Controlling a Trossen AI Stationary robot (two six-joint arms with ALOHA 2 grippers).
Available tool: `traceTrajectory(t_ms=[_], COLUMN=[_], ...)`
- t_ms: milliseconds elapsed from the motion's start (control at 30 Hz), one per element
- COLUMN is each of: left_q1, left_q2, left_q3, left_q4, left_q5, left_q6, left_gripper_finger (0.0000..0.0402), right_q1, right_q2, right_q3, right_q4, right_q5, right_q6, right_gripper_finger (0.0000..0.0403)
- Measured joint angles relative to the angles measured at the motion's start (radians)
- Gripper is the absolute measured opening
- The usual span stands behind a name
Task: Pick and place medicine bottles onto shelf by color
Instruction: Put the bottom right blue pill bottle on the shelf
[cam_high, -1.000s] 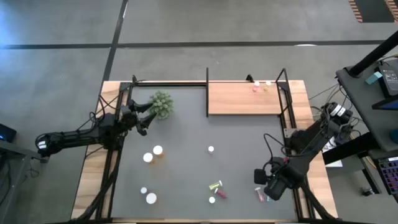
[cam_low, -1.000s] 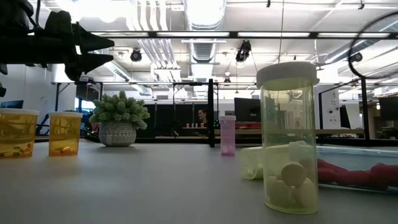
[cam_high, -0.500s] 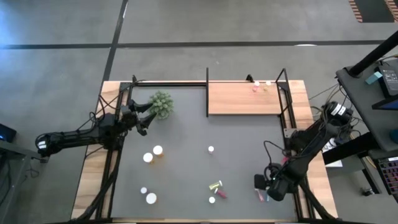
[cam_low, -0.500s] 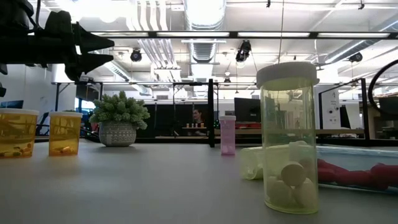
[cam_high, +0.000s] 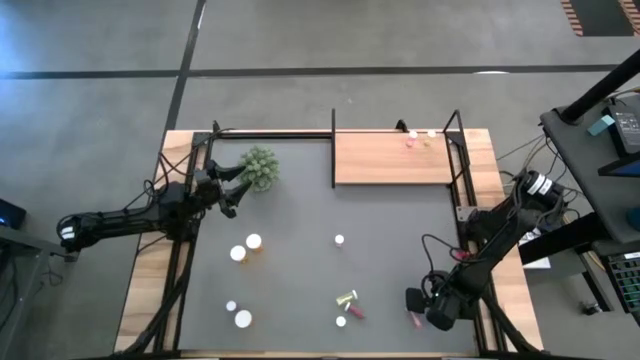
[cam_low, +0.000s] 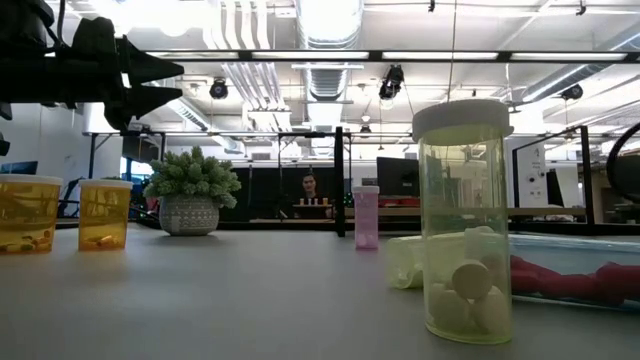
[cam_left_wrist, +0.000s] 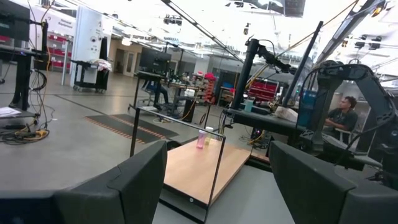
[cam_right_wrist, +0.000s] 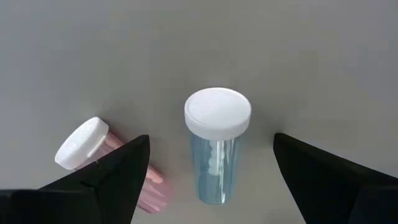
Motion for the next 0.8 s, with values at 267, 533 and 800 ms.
traceTrajectory(t_ms=[267, 533, 800], left_q1=[0.0, 0.0, 0.0], left_q2=[0.0, 0.0, 0.0], left_q3=[0.0, 0.0, 0.0], left_q4=[0.0, 0.0, 0.0], left_q5=[0.0, 0.0, 0.0], left_q6=[0.0, 0.0, 0.0], left_gripper_finger=[0.0267, 0.0267, 0.0267], right_q1=[0.035, 0.044, 0.057], right_q2=[0.06, 0.088, 0.088], right_q3=[0.078, 0.145, 0.152], right_q4=[-0.096, -0.216, -0.184], right_q5=[0.013, 0.017, 0.034], right_q6=[0.032, 0.008, -0.008], right_gripper_finger=[0.0331, 0.0329, 0.0329])
